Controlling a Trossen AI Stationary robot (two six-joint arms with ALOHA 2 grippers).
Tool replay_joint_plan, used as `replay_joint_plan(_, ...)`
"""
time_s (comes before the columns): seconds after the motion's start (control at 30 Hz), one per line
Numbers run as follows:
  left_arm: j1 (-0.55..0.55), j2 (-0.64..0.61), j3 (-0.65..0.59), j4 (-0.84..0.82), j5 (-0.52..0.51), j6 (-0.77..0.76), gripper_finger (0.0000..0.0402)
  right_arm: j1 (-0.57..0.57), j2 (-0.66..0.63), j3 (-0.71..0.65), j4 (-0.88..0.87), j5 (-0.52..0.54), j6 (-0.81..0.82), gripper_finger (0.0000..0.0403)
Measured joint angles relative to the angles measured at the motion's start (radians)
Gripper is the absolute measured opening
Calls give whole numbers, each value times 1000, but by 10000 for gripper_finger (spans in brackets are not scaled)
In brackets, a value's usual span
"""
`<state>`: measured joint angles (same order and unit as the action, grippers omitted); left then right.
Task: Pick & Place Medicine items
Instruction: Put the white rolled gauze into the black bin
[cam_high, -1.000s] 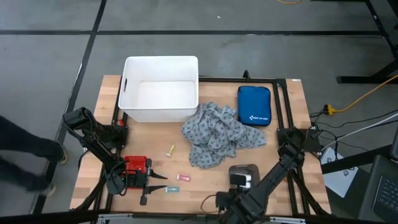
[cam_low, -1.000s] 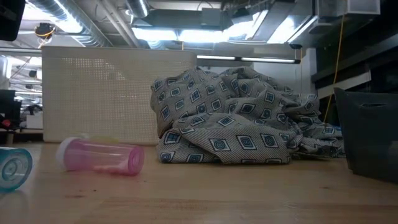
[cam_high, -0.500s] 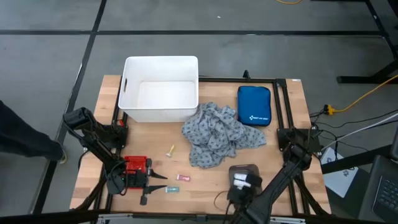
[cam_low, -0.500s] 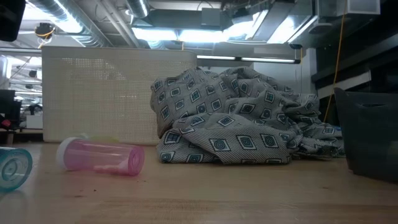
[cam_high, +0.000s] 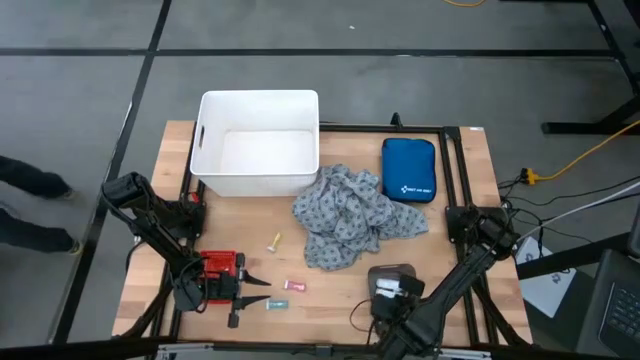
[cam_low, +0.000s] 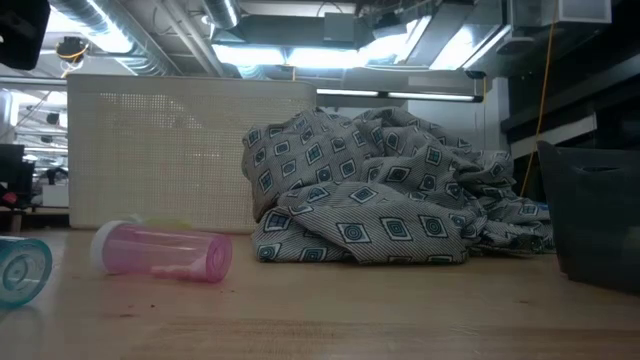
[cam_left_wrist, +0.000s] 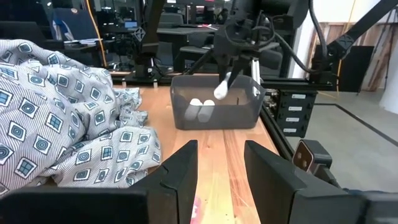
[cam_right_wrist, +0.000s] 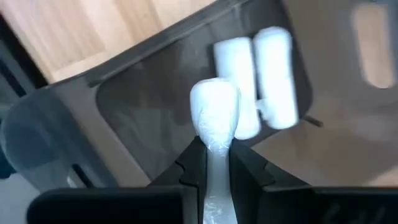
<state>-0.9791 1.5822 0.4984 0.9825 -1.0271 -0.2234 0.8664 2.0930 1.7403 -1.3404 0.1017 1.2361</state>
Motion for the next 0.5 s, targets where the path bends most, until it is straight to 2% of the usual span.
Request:
replay_joint_plan(0.13, 0, 0, 0, -5, 0, 0, 130, -8, -1, -26, 68, -54, -36, 48)
replay_joint_plan(0.27, 0, 0, 0, -9, 0, -1, 130, -20, -1, -45, 93, -58, -31, 55)
replay_joint_plan(0.5, 0, 0, 0, -10, 0, -1, 130, -50, -1, -51, 92, -58, -16, 107)
